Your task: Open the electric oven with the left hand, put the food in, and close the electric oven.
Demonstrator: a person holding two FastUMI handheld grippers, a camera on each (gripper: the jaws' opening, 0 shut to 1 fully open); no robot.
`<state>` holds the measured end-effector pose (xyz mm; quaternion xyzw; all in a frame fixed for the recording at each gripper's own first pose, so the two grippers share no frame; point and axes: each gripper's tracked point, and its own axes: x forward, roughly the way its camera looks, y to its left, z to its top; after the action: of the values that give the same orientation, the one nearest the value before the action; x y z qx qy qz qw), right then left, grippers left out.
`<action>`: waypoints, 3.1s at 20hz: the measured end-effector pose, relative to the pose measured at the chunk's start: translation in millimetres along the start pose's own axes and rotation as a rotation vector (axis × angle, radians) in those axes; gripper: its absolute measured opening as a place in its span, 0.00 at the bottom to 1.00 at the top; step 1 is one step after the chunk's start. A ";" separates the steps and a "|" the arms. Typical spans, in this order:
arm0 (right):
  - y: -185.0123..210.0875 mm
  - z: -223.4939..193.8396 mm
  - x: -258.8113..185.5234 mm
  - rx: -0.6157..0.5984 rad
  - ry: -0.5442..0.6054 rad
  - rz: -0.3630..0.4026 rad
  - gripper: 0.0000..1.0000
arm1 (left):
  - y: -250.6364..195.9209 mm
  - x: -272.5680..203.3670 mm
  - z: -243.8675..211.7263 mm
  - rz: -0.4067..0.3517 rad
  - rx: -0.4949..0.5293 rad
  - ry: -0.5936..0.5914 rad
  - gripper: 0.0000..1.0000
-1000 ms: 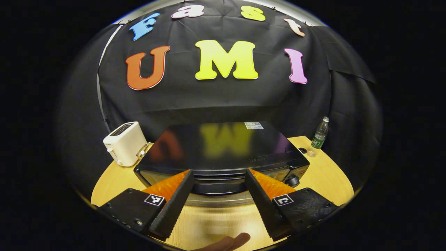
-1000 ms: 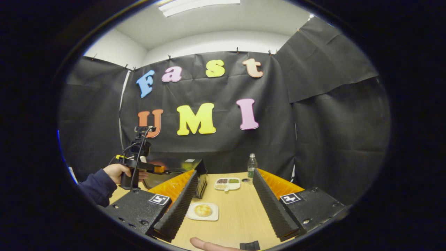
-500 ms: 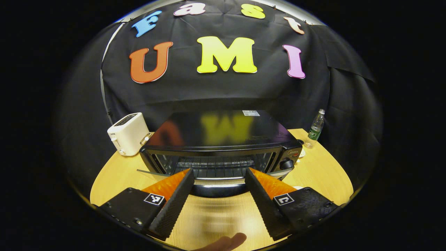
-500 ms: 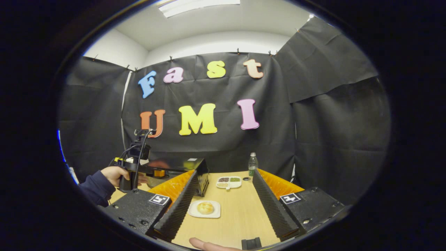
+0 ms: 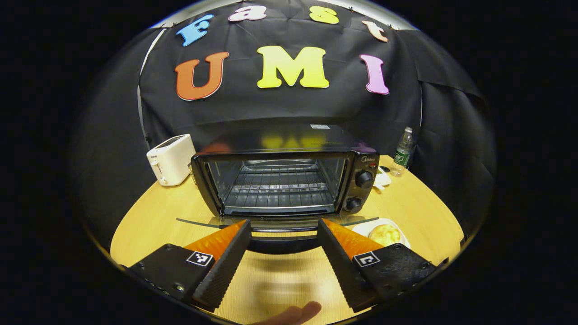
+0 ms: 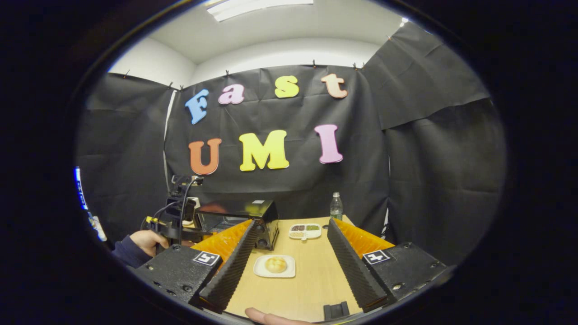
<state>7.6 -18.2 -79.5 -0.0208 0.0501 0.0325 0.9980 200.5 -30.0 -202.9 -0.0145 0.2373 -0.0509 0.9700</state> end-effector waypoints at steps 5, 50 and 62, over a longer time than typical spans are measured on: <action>-2.9 -5.9 3.9 0.004 0.014 -0.008 0.96 | -2.1 -8.4 -23.0 0.003 -0.011 -0.027 0.97; 25.7 -182.6 184.8 0.009 0.360 0.077 0.97 | 20.3 -201.7 135.2 -0.006 -0.095 -0.529 0.95; 48.9 -279.7 239.6 -0.002 0.591 0.036 0.97 | 23.6 -197.8 130.9 0.022 -0.015 -0.525 0.86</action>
<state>214.5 33.0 -383.7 -0.0297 0.3388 0.0426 0.9394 88.6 14.9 2.7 -0.0316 -0.0222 -0.0330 0.9987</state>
